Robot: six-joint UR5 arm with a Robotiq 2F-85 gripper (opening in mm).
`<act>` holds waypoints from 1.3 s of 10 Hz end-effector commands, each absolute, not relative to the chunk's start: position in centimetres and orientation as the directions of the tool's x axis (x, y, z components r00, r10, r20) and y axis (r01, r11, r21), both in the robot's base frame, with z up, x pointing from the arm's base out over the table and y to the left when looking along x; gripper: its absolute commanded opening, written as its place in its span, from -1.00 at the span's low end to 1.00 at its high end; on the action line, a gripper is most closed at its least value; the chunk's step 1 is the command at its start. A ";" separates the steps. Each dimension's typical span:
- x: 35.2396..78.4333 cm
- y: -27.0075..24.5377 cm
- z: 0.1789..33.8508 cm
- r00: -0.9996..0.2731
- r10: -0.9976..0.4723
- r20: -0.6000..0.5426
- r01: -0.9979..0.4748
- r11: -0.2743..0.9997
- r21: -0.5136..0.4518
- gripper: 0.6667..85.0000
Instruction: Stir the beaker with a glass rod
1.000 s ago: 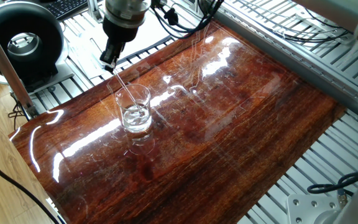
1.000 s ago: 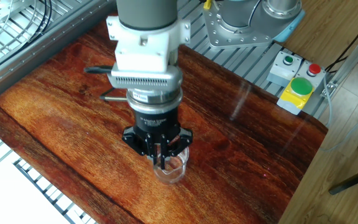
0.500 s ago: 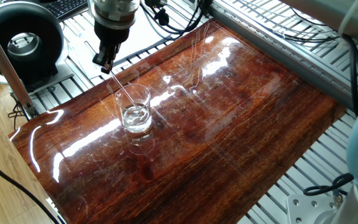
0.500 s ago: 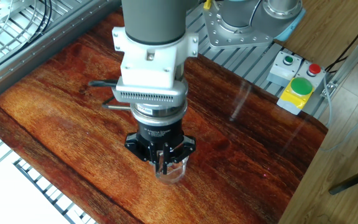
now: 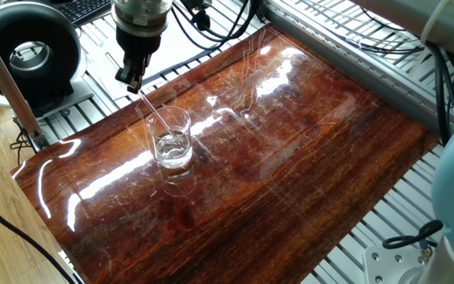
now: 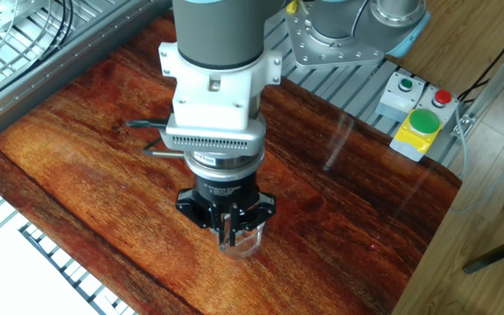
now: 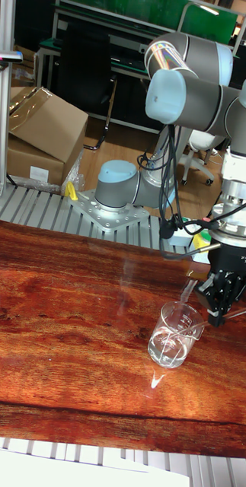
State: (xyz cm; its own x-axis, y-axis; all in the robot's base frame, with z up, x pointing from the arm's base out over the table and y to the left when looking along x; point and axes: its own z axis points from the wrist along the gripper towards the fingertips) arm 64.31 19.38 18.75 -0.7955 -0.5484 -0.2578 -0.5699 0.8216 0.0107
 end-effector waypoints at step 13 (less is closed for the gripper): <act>65.7 21.4 18.9 -0.764 -0.579 -0.286 -0.606 0.795 0.009 -0.45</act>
